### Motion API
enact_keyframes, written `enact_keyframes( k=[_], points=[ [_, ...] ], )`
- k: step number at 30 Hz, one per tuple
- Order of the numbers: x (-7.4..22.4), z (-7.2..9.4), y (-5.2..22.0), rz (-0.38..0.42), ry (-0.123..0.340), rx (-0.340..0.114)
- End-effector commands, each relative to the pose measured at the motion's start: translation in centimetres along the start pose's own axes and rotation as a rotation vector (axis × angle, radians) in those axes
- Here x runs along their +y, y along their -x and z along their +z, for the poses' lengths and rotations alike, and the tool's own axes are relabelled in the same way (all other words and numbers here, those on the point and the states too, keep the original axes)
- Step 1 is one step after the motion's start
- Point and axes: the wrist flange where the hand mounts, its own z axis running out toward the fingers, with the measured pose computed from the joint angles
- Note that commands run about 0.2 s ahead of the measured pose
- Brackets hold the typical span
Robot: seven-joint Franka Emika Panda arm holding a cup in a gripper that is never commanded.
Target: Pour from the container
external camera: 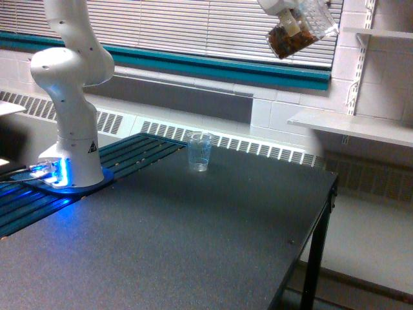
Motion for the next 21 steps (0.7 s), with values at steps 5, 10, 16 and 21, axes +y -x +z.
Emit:
enact_keyframes(
  k=[5, 10, 16, 21],
  points=[
    [-0.4, 0.2, 0.7, -0.002, 0.008, 0.004],
    [-0.5, 0.2, 1.8, -0.02, 0.012, 0.0],
    [-0.2, 0.3, 4.1, -0.057, 0.019, -0.018],
    [0.1, 0.1, 6.7, -0.106, 0.029, -0.031]
  ],
)
